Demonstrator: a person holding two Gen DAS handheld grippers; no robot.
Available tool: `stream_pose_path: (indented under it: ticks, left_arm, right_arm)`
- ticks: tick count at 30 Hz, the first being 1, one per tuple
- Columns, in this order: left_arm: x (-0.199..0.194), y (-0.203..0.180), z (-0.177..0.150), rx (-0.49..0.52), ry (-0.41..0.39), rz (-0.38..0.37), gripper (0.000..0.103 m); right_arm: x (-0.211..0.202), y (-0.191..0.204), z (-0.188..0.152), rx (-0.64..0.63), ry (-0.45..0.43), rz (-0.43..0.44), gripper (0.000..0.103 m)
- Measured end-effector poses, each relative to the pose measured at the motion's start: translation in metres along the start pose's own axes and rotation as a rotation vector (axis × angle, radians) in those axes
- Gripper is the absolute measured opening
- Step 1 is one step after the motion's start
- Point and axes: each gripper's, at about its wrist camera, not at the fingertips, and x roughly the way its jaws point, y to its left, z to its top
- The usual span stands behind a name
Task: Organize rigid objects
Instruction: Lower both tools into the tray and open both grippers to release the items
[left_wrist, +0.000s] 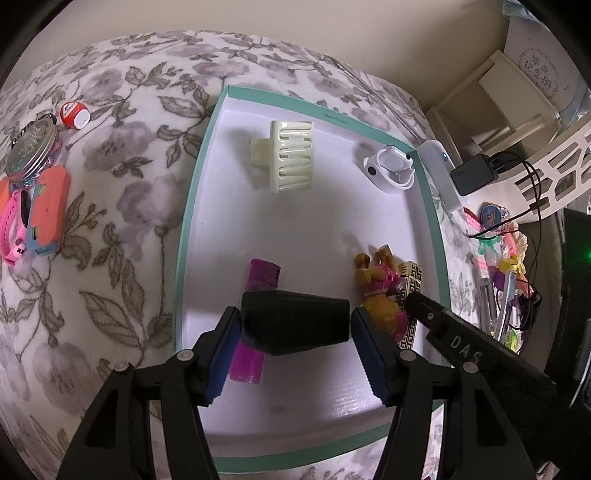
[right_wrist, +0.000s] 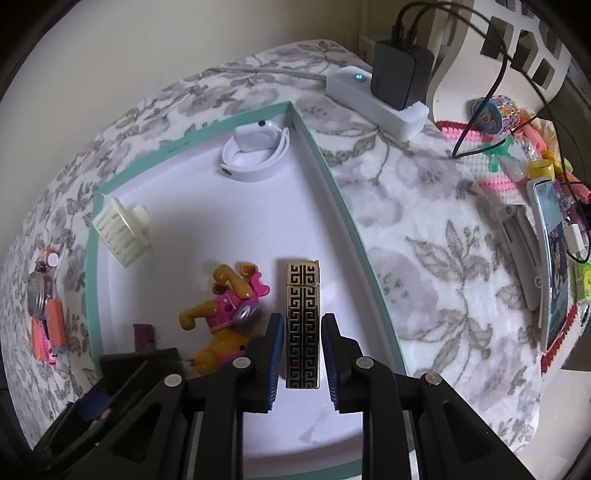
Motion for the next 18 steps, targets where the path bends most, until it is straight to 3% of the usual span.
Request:
stream_pose_path:
  ticks: [15, 18]
  left_arm:
    - [-0.021, 0.0, 0.005, -0.003, -0.046, -0.024, 0.069]
    - [-0.021, -0.001, 0.005, 0.002, -0.044, -0.024, 0.077]
  right_arm:
    - [-0.056, -0.005, 0.011, 0.024, -0.141, 0.039, 0.024]
    - [-0.066, -0.004, 0.012, 0.021, -0.17, 0.045, 0.024]
